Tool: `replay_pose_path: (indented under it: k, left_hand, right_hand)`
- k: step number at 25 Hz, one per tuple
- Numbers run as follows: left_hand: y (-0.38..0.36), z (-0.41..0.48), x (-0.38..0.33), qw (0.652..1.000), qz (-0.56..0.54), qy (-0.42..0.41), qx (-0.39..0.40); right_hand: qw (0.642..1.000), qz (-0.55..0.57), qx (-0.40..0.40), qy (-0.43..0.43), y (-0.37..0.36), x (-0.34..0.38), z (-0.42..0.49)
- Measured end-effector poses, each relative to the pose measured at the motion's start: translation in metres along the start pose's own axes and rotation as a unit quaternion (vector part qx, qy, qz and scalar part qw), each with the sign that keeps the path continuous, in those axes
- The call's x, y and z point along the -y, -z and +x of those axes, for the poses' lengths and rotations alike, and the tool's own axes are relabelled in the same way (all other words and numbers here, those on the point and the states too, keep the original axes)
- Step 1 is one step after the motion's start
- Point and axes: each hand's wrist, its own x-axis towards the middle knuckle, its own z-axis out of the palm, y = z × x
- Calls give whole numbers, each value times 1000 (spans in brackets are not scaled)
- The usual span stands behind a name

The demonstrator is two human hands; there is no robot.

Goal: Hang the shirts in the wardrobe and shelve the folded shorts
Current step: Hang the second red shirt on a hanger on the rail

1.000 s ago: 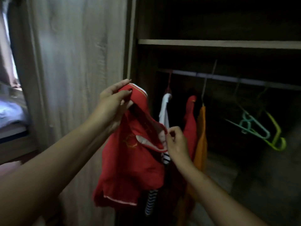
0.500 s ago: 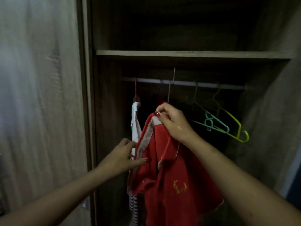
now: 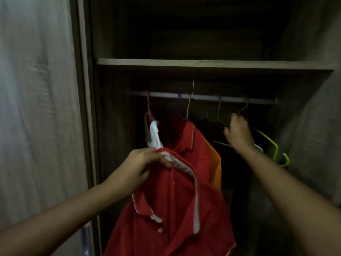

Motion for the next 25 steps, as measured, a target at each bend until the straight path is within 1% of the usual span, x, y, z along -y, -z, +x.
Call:
replay_pose_path:
  k: [2,3,4,6,9,11,13,14,17,19,20,21,23,25]
  left_hand:
    - [4,7,3,1000,1,-7,-4]
    - [7,10,3,1000,7,-1,11]
    - [11,10,5,1000,17,1,23]
    - [19,5,9,997,42,-2,59]
    - [24,-2,18,989,103,-21,104]
    - [31,-8,21,985,130,4,112]
    - [39,-12,25,968,228,-31,103]
    - [42,-15,30,953,279,-56,103]
    - [54,-17,30,936,322,-60,131]
    - [53,-19,30,924,356,-56,127]
    - [52,-20,31,922,368,-56,110]
    - [51,-20,31,928,357,-42,101]
    - [46,-17,29,947,299,19,115]
    - [41,-13,28,962,222,70,143]
  right_hand:
    - [991,-50,88,-85,-10,-6,4]
    - [986,-52,110,-116,-14,-7,4]
    - [982,-34,121,-142,-19,-7,2]
    - [974,49,128,-180,-26,-3,2]
    - [963,143,118,-193,-28,9,-1]
    - [964,179,87,-179,-29,13,-9]
    - [955,233,64,-170,-28,15,-19]
    - [953,248,56,-166,-29,15,-23]
    - [947,266,34,-175,-29,18,-18]
    - [937,294,15,-187,-30,18,-16]
    - [928,320,13,-191,-31,16,-22]
    - [922,342,11,-183,-34,13,-33]
    - [921,362,-3,-147,-43,5,-73]
    - [918,366,-21,-151,-54,-5,-112]
